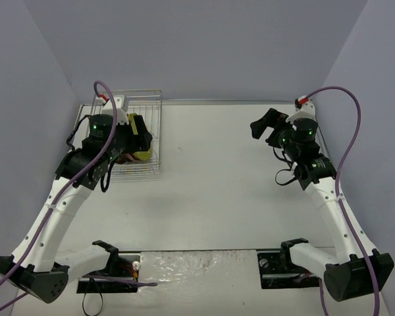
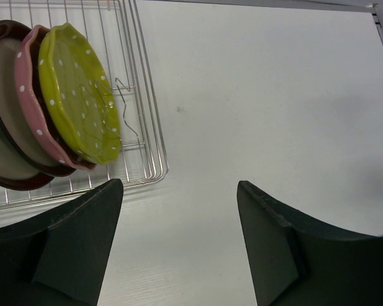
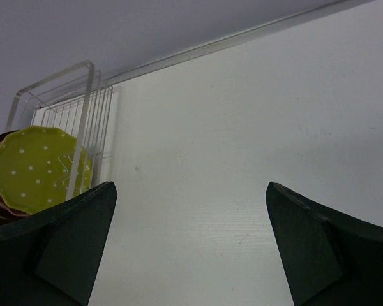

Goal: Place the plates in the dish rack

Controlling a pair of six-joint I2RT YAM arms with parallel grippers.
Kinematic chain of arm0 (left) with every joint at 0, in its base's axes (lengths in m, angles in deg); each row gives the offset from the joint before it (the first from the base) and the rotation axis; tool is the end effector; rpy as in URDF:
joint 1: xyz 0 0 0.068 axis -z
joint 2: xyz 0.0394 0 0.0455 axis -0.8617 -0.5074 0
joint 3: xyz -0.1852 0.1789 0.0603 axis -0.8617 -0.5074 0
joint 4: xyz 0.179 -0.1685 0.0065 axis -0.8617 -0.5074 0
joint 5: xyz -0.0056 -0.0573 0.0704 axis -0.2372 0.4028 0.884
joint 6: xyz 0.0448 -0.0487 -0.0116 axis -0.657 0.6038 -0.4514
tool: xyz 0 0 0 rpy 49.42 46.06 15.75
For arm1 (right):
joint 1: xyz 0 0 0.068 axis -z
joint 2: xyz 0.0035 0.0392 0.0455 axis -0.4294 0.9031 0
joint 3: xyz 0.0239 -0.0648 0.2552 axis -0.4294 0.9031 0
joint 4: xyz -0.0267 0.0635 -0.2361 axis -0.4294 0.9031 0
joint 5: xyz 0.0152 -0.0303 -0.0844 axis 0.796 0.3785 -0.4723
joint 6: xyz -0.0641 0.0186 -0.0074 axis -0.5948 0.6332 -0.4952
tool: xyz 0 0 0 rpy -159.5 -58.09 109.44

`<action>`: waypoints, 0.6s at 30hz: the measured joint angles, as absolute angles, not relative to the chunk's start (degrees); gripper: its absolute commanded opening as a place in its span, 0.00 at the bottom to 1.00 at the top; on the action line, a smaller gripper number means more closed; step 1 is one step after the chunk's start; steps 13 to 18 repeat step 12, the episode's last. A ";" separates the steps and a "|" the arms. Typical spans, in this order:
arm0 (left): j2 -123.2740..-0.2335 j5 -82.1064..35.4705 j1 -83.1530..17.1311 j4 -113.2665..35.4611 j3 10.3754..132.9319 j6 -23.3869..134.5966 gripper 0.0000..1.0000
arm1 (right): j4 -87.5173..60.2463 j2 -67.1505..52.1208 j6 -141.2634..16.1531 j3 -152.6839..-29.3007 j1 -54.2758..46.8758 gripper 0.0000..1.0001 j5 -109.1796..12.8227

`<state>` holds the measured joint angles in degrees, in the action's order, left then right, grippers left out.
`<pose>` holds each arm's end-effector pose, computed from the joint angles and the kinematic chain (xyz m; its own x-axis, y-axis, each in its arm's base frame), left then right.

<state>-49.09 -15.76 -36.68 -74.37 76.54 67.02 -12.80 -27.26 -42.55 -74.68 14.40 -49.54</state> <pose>0.2119 -0.0900 0.4134 -0.4327 -0.2418 -0.8685 0.2494 0.8937 -0.3730 0.2491 0.0546 0.3818 -0.1868 0.4205 -0.8878 -0.2387 0.8572 0.4562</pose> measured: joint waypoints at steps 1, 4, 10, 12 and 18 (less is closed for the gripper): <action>-49.11 -16.31 -36.64 -73.99 76.54 67.05 0.73 | -13.00 -27.25 -42.81 -75.38 14.40 1.00 -49.46; -49.17 -17.32 -36.64 -73.27 76.54 67.14 0.87 | -13.31 -27.24 -43.41 -76.61 14.40 1.00 -49.40; -49.26 -18.37 -36.64 -72.29 76.54 67.25 0.97 | -13.20 -27.19 -44.20 -76.98 14.40 1.00 -49.43; -49.26 -18.61 -36.58 -72.03 76.54 67.25 0.97 | -13.17 -27.19 -44.22 -76.98 14.40 1.00 -49.43; -49.26 -18.61 -36.58 -72.03 76.54 67.25 0.97 | -13.17 -27.19 -44.22 -76.98 14.40 1.00 -49.43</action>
